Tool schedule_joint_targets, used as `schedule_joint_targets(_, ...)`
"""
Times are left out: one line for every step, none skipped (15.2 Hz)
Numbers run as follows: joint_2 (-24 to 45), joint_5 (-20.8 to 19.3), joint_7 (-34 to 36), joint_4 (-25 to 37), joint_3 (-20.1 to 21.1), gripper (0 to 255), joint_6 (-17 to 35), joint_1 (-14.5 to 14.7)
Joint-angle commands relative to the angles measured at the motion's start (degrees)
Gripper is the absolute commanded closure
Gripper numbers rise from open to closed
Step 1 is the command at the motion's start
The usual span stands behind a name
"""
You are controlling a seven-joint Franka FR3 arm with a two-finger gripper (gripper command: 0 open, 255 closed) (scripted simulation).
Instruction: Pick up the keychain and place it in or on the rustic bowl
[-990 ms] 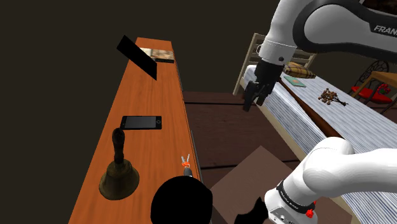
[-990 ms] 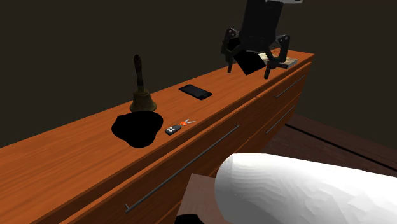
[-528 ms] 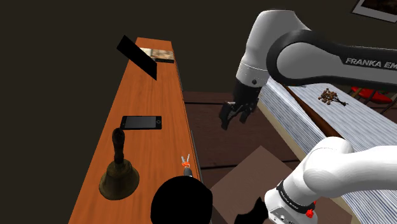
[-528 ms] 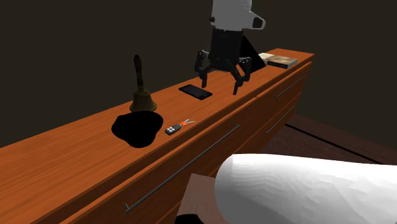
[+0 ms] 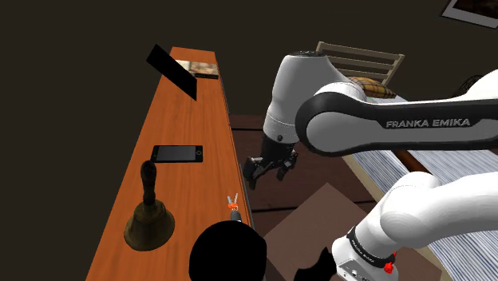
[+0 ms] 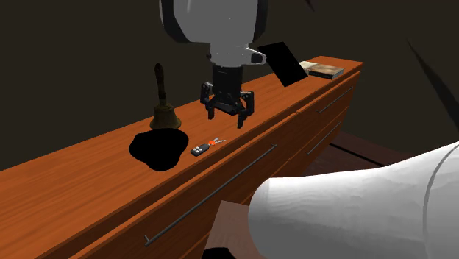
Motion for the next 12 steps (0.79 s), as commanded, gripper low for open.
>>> schedule_joint_targets(4.0,0.32,4.09,1.14,3.83,0,3.64,-0.93)
schedule_joint_targets(6.0,0.19,6.05,1.63,5.67,0,5.43,-1.5)
schedule_joint_targets(8.11,-0.13,8.1,2.2,7.55,0,7.22,-2.19)
schedule_joint_targets(10.34,-0.67,10.25,2.84,9.5,0,9.02,-3.01)
schedule_joint_targets(12.72,-1.49,12.54,3.57,11.48,0,10.82,-3.92)
schedule_joint_targets(15.25,-2.63,15.0,4.36,13.5,0,12.62,-4.94)
schedule_joint_targets(16.57,-3.35,16.32,4.78,14.5,0,13.51,-5.47)
schedule_joint_targets(17.13,-3.51,16.5,4.37,14.85,0,14.43,-5.58)
schedule_joint_targets(17.72,-3.7,16.7,3.97,15.22,0,15.37,-5.72)
schedule_joint_targets(18.33,-3.92,16.92,3.58,15.6,0,16.31,-5.86)
schedule_joint_targets(18.97,-4.17,17.16,3.21,15.99,0,17.26,-6.03)
schedule_joint_targets(19.63,-4.44,17.42,2.84,16.38,0,18.21,-6.21)
